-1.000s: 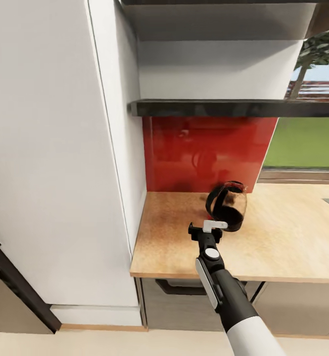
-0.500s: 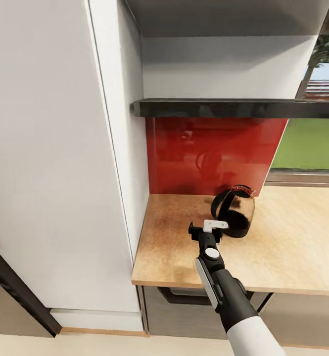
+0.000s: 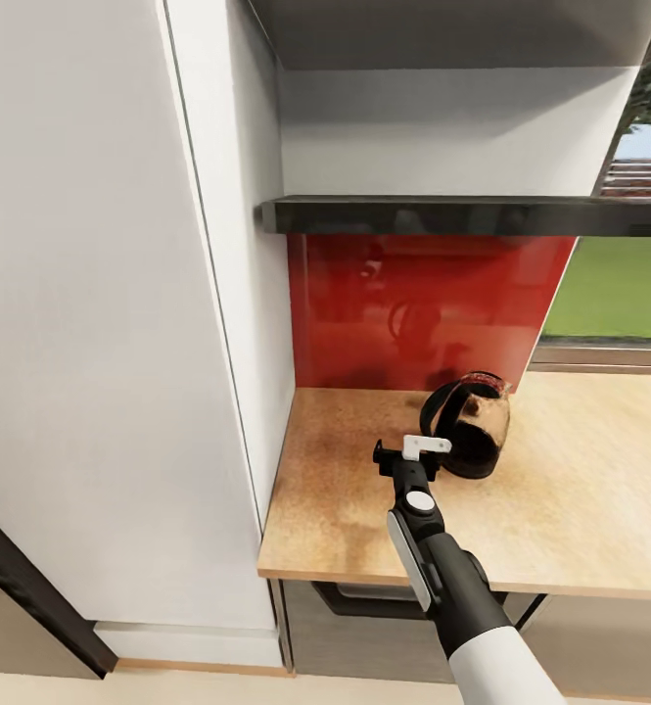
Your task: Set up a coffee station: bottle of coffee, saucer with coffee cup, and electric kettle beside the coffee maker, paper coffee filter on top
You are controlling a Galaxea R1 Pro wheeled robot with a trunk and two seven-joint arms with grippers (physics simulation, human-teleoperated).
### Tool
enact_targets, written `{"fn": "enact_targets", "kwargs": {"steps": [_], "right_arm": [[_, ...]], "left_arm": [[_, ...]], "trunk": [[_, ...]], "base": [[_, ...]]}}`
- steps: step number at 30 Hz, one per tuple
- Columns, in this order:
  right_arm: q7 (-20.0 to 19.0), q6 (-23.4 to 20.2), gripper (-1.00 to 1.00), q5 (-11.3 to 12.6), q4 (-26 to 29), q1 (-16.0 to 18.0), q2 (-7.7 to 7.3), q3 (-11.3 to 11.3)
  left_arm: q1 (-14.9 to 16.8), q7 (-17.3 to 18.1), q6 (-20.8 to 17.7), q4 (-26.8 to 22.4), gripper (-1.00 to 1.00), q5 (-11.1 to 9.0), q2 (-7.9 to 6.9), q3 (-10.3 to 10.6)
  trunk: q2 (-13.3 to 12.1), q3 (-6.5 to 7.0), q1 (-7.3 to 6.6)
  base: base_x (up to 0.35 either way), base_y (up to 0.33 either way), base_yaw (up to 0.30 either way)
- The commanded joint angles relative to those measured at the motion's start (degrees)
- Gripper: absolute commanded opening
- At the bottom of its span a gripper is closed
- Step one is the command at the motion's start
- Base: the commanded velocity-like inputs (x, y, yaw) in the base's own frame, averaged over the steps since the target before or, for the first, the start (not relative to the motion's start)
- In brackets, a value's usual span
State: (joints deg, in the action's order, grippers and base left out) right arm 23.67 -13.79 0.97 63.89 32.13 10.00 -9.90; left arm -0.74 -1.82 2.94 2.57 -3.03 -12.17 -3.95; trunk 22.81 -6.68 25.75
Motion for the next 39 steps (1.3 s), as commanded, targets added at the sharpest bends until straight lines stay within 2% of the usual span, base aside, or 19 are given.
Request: {"fn": "enact_targets", "kwargs": {"steps": [1, 15, 39], "right_arm": [[0.33, -0.36, 1.00, 0.09, 0.07, 0.05, 0.00, -0.08], [0.32, -0.36, 1.00, 0.09, 0.09, 0.04, 0.00, 0.15], [0.32, -0.36, 1.00, 0.09, 0.14, 0.05, 0.00, 0.15]], "left_arm": [[0.04, 0.00, 0.31, 0.12, 1.00, -0.31, 0.02, -0.36], [-0.05, -0.03, 0.31, 0.09, 1.00, -0.31, 0.21, -0.36], [-0.05, -0.03, 0.31, 0.07, 1.00, -0.31, 0.21, -0.36]], "trunk": [[0.11, -0.11, 0.03], [0.11, -0.11, 0.03], [0.11, -0.11, 0.03]], "base": [[0.009, 0.000, 0.000], [0.181, -0.035, 0.000], [0.006, -0.056, 0.000]]}}
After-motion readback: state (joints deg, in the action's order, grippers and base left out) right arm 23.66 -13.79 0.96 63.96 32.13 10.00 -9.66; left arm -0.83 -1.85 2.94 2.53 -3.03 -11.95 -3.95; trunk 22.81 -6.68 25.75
